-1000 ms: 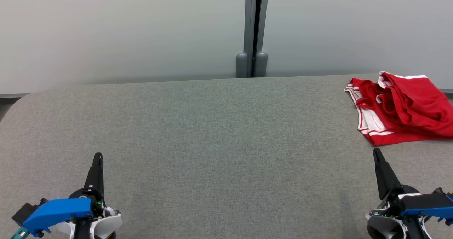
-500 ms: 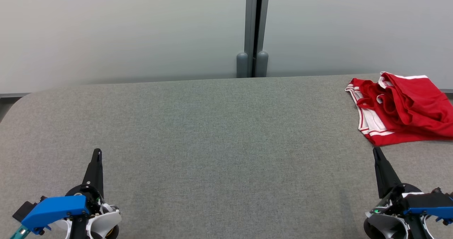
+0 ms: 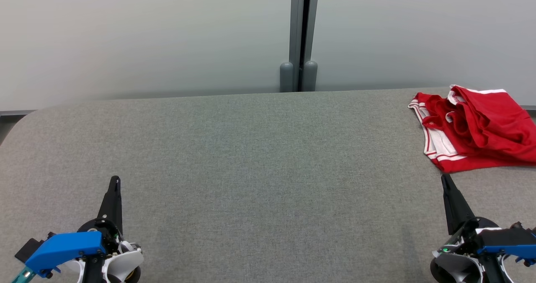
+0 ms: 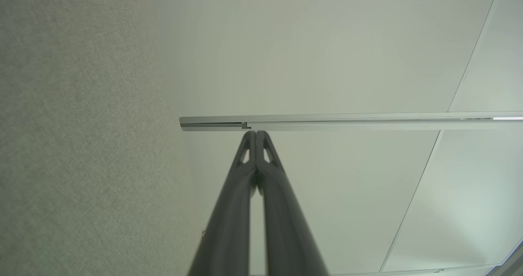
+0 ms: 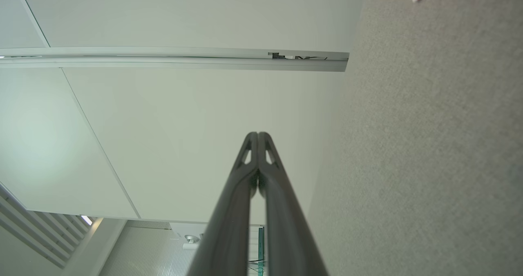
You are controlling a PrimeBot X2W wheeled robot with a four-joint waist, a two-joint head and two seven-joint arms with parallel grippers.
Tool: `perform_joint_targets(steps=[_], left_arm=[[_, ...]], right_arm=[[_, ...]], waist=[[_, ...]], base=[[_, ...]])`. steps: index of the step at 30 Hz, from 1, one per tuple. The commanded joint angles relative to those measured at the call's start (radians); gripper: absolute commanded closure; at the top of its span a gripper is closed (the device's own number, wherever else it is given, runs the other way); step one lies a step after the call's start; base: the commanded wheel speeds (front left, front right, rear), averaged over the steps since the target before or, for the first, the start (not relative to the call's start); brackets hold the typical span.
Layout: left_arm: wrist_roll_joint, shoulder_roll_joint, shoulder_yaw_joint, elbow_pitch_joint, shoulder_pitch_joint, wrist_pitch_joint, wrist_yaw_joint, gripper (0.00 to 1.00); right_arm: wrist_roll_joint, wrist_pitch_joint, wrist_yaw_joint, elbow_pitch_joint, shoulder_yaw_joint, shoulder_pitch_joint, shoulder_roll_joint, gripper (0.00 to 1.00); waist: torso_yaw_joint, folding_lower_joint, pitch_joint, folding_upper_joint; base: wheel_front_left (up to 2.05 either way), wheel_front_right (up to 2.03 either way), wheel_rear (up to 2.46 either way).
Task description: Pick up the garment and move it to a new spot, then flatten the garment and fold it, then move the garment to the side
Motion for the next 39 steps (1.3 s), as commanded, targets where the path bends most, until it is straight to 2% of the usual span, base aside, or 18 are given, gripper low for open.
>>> perform_joint_targets(steps=[1,39], left_arm=[[-0.003,-0.002,0.002,-0.004,-0.010,0.004,-0.004,1.00],[-0.003,-0.002,0.002,-0.005,-0.010,0.004,-0.004,1.00]], right_arm=[[0.002,0.003,0.000,0.001,-0.003,-0.014,0.001,1.00],[0.003,0.002,0.000,0.001,-0.003,-0.013,0.001,1.00]], waist=[[0.000,0.0001,0.000,-0.0001],[0.000,0.0001,0.000,-0.0001]], base=[[0.00,0.00,0.00],[0.00,0.00,0.00]])
